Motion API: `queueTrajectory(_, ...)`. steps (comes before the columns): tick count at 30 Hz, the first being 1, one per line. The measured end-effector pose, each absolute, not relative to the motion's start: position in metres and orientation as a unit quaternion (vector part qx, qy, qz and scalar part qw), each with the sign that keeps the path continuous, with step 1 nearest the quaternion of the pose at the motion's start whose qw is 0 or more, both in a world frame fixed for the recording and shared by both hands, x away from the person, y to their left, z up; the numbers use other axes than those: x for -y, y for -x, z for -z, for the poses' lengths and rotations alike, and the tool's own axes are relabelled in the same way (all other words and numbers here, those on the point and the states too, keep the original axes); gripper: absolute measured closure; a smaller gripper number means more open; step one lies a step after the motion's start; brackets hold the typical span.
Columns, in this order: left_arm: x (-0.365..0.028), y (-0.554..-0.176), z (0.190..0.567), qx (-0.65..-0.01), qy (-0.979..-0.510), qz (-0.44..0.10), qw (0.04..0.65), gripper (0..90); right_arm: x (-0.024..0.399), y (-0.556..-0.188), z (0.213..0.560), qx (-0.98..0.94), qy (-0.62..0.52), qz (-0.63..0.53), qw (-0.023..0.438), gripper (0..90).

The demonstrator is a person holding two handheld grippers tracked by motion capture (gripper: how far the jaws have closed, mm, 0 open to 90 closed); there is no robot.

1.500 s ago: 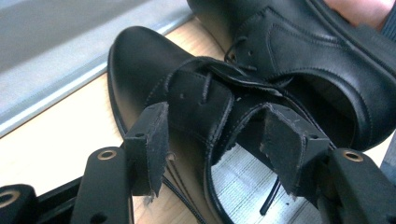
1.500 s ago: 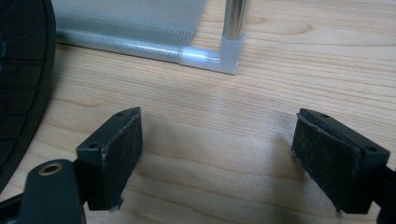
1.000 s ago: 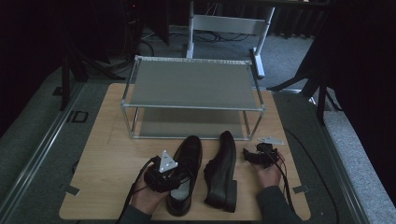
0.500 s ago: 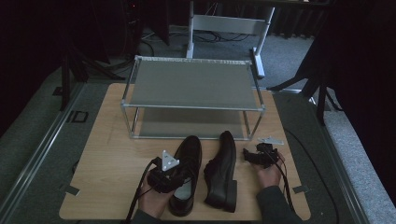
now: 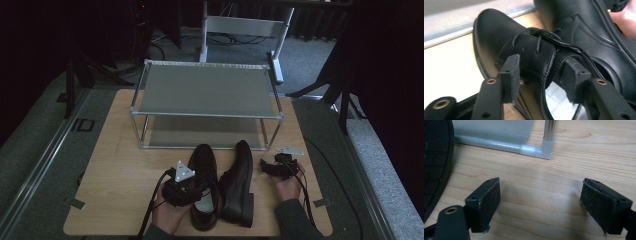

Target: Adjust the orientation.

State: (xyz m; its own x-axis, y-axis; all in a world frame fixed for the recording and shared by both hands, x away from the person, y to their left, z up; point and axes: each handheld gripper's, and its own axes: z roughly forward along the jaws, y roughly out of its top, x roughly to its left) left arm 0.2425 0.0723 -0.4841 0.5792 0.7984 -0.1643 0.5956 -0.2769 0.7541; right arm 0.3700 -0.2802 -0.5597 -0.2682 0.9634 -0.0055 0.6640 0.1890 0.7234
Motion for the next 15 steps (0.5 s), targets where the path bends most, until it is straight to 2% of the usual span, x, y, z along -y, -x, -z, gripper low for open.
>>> queueTrajectory(7,-0.087,-0.236,0.474,-0.427,-0.786,-0.131,0.428,42.2,0.28,-0.37,0.56,-0.733,-0.555,-0.312,0.24,16.1)
queueTrajectory(15,-0.106,-0.237,0.466,-0.442,-0.769,-0.162,0.432,41.0,0.28,-0.37,0.559,-0.733,-0.556,-0.311,0.239,16.3)
